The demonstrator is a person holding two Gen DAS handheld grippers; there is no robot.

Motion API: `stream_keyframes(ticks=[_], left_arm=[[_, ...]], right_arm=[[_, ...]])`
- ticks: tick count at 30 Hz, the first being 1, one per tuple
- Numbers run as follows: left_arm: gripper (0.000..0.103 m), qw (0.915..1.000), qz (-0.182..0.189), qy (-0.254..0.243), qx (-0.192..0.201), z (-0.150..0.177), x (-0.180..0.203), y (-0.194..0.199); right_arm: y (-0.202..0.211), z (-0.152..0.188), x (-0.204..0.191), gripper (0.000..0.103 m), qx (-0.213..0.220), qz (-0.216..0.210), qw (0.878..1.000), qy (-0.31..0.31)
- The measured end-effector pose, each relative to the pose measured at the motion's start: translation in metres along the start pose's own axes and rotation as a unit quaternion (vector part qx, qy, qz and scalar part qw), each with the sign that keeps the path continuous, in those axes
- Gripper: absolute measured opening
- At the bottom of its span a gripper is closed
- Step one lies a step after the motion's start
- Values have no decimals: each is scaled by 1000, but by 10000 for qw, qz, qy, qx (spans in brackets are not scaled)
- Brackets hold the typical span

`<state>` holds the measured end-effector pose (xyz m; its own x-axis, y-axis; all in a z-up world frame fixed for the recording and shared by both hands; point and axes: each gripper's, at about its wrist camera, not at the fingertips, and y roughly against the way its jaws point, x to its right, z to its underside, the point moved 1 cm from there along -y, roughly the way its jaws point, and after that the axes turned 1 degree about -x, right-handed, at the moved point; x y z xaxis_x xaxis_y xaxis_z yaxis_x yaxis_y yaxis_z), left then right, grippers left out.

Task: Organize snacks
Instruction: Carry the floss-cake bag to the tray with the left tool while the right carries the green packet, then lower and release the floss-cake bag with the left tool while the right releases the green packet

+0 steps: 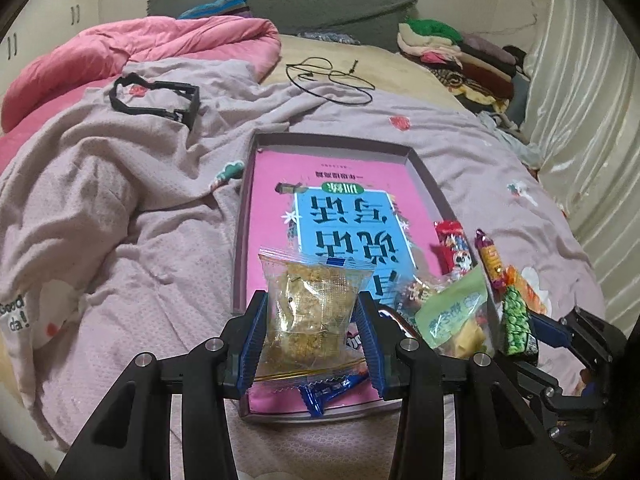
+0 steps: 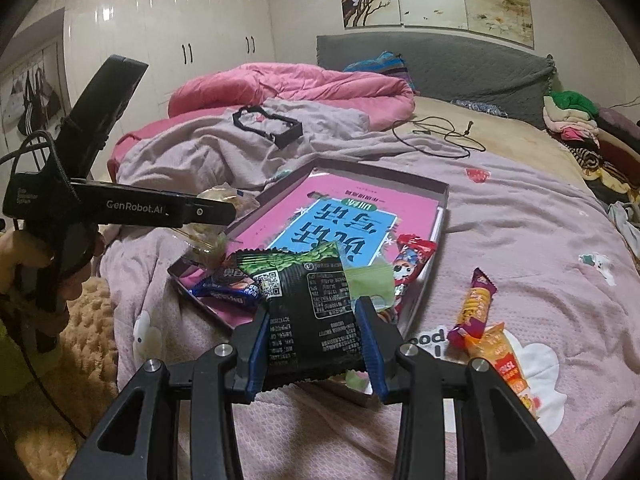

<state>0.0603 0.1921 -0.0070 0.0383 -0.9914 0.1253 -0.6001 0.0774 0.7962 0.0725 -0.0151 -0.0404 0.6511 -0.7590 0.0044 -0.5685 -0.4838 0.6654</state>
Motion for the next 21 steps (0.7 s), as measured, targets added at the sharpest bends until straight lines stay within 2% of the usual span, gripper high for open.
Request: stream_keyframes(ticks=[21], left_arm=[[46,9997,45,-155,-176,9,10,-18]], right_arm=[[-37,-8,-19,41,-246,46,9994,235]])
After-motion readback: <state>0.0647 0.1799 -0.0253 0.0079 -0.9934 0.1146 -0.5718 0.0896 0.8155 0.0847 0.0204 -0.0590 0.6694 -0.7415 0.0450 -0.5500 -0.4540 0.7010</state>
